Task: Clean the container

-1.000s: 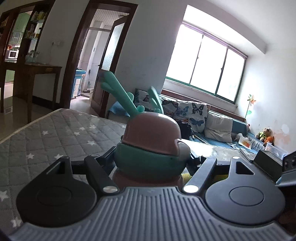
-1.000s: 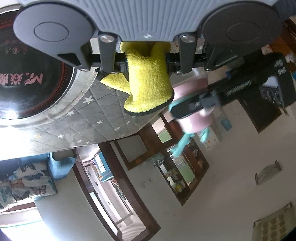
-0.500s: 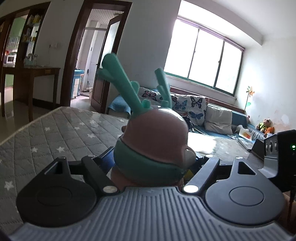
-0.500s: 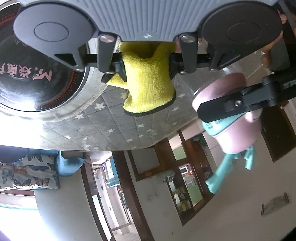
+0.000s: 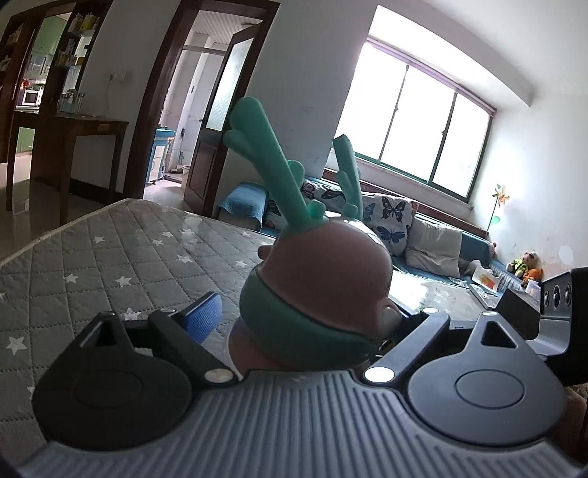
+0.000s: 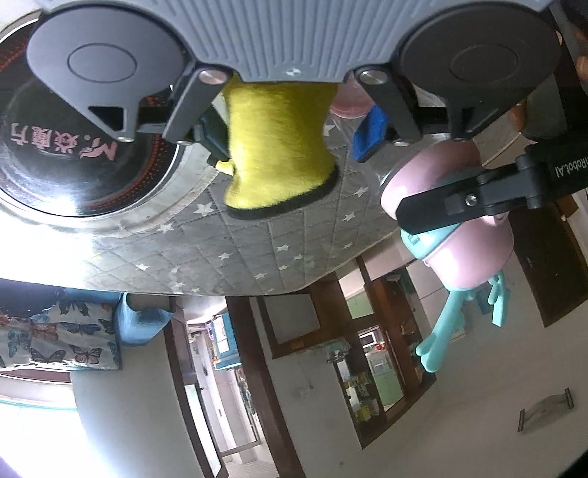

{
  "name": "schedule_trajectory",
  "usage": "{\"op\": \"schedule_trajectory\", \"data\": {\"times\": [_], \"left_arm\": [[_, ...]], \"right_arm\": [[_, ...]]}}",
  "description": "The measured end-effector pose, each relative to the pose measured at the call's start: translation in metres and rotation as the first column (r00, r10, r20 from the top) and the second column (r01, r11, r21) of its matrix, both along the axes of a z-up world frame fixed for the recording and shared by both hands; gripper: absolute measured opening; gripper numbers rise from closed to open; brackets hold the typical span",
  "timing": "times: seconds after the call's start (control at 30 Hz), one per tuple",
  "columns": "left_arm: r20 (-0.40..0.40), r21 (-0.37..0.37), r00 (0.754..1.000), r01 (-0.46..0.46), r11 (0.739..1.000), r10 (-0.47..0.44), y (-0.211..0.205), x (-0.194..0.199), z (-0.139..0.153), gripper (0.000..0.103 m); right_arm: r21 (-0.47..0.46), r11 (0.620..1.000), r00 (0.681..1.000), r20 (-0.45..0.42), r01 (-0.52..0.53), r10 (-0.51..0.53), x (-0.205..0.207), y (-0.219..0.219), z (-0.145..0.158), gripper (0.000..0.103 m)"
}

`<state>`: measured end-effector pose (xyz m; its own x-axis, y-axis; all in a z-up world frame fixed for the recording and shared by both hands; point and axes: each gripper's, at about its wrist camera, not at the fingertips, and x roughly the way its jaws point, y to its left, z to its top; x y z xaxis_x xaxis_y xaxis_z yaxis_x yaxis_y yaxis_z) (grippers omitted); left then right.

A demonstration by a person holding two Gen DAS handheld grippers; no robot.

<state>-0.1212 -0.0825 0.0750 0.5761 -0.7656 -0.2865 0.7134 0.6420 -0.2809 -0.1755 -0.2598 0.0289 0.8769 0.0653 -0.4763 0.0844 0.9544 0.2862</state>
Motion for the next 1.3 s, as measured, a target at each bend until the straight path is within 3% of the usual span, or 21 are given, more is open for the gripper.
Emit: {"op": "schedule_trajectory", "data": {"times": [0.3,0.87,1.17,1.23,1.3], "left_arm": [[0.004,-0.019,1.000,-0.001,1.000,0.001,0.009,-0.007,0.006,0.096],[0.044,-0.030,0.999,-0.007,1.000,0.009,0.041,-0.040,0.015,0.098],[0.058,0.027,0.998,-0.007,1.000,0.006,0.058,-0.063,0.009,0.100],[0.050,0.051,0.999,0.004,0.999,-0.006,0.058,-0.066,0.003,0.100],[0.036,0.075,0.999,0.014,0.997,-0.016,0.057,-0.067,-0.003,0.100]], "right_arm": [[-0.012,1.000,1.000,0.005,0.001,-0.001,-0.018,-0.001,0.004,0.083],[-0.091,0.995,0.999,-0.050,-0.027,0.023,-0.054,0.013,0.006,0.084],[-0.132,0.991,0.994,-0.106,-0.035,0.021,-0.074,0.023,0.007,0.084],[-0.146,0.989,0.992,-0.123,-0.032,0.014,-0.078,0.023,0.006,0.081],[-0.163,0.986,0.990,-0.138,-0.027,0.004,-0.079,0.023,0.003,0.062]]}}
